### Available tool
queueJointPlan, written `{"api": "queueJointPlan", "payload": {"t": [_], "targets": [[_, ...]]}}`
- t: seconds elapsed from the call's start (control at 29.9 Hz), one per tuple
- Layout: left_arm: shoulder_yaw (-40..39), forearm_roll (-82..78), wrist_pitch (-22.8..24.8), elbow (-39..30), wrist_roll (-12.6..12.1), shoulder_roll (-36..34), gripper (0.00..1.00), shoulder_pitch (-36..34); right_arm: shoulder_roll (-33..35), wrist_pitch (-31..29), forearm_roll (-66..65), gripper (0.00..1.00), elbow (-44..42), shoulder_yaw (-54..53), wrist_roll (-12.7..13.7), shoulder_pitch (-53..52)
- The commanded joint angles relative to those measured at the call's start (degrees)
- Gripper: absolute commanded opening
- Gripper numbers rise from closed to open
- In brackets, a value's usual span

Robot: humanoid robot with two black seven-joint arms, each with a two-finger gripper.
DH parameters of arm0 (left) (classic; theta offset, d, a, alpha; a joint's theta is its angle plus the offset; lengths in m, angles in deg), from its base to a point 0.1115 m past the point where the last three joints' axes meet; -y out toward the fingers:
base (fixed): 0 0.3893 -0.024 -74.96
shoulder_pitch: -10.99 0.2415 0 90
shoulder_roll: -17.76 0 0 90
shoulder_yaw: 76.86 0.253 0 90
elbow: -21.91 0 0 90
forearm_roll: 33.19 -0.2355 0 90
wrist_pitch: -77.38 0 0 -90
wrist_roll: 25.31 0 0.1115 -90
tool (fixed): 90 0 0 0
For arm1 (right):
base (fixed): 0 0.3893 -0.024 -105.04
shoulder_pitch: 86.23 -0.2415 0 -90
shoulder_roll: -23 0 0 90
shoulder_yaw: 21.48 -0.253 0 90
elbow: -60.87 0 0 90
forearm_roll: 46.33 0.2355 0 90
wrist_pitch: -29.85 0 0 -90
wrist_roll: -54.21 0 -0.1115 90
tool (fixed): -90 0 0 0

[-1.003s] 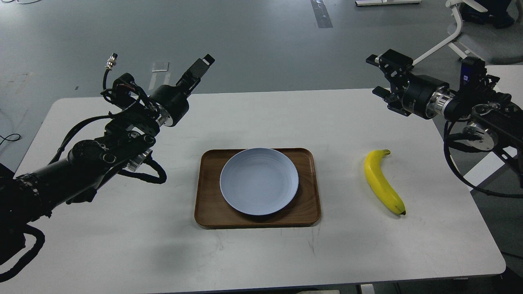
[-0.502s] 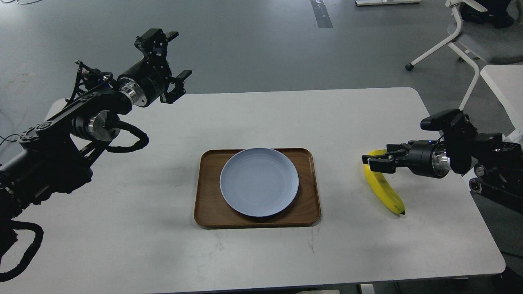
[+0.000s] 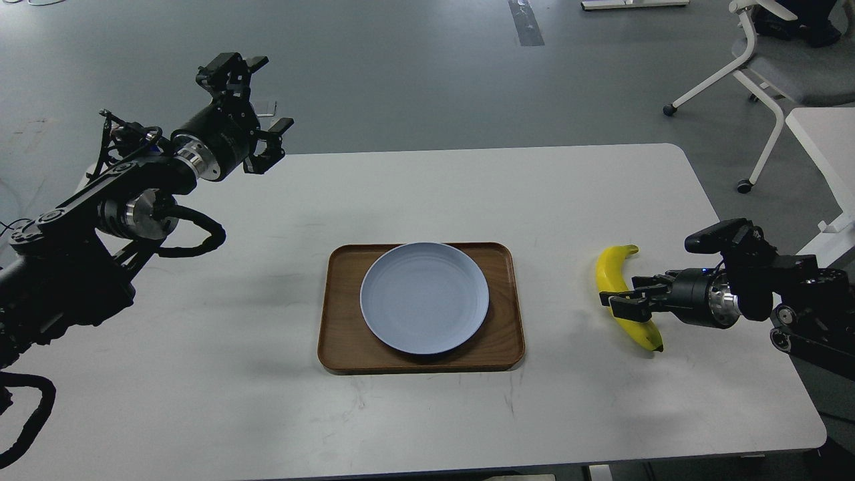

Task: Place banana on plate with both arms
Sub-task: 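Carry the banana with the right gripper onto the plate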

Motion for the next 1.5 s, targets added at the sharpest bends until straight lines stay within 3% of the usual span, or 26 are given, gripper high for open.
{"api": "queueJointPlan", "payload": {"t": [0.0, 0.03, 0.07, 0.13, 0.33, 0.4, 0.43, 0.53, 0.74, 0.94, 1.17, 1.24, 1.27, 1.3, 1.4, 1.47], "targets": [[0.34, -0.17, -0.14, 0.01, 0.01, 0.07, 0.98, 0.51, -0.7, 1.74, -0.09, 0.2, -0.25, -0.01, 0.0, 0.56], [0.34, -0.17, -0.14, 0.01, 0.01, 0.07, 0.98, 0.51, -0.7, 1.75, -0.09, 0.2, -0.25, 0.0, 0.0, 0.56], [0.34, -0.25, -0.14, 0.01, 0.1, 0.07, 0.98, 0.77, -0.79, 2.97, -0.09, 0.09, -0.25, 0.08, 0.0, 0.65], [0.34, -0.34, -0.22, 0.01, 0.1, 0.07, 0.98, 1.12, -1.31, 5.08, -0.09, 0.02, -0.34, 0.43, 0.08, 0.91], [0.43, -0.34, -0.31, 0.1, 0.1, 0.16, 0.98, 1.57, -2.54, 10.44, -0.09, 0.0, -0.52, 0.44, -0.7, -1.01], [0.52, -0.34, -0.4, 0.1, 0.01, 0.24, 0.98, 1.48, -4.21, 12.47, -0.09, 0.0, -0.43, 0.61, -3.59, -2.95], [0.52, -0.34, -0.49, 0.1, 0.01, 0.33, 0.98, 1.57, -5.35, 13.87, -0.26, 0.0, -0.43, 0.78, -6.65, -4.0], [0.52, -0.34, -0.57, 0.1, 0.01, 0.33, 0.98, 1.57, -7.89, 16.33, -1.83, 0.0, -0.51, 1.83, -10.87, -6.63], [0.52, -0.43, -0.57, 0.1, 0.01, 0.16, 0.98, 2.88, -18.87, 17.57, -2.37, 0.0, -5.34, 9.29, -10.87, -15.06], [0.52, -0.34, -0.57, 0.1, 0.01, -0.54, 0.98, 2.97, -30.12, 17.31, -2.2, 0.0, -10.88, 14.84, -10.87, -16.93], [0.52, -0.34, -0.57, 0.19, 0.1, -1.6, 0.98, 3.76, -31.2, 17.31, -1.49, 0.03, -11.15, 17.49, -10.87, -16.49], [0.52, -0.34, -0.57, 0.19, 0.1, -1.69, 0.98, 3.76, -31.11, 17.31, -1.49, 0.13, -10.89, 17.66, -10.87, -16.31], [0.52, -0.34, -0.57, 0.19, 0.1, -1.69, 0.98, 3.76, -31.11, 17.31, -1.41, 0.24, -10.89, 17.75, -10.87, -16.05], [0.52, -0.34, -0.57, 0.27, 0.1, -1.69, 0.98, 3.76, -31.2, 17.66, -1.32, 0.48, -11.32, 17.66, -10.87, -15.35], [0.43, -0.34, -0.57, 0.45, 0.18, -1.52, 0.98, 3.68, -31.55, 18.79, 1.13, 1.0, -11.85, 16.96, -10.87, -13.86], [0.43, -0.34, -0.14, 0.63, 0.27, -1.08, 0.98, 3.68, -31.81, 20.2, 4.55, 1.0, -11.85, 16.96, -10.87, -13.59]]}}
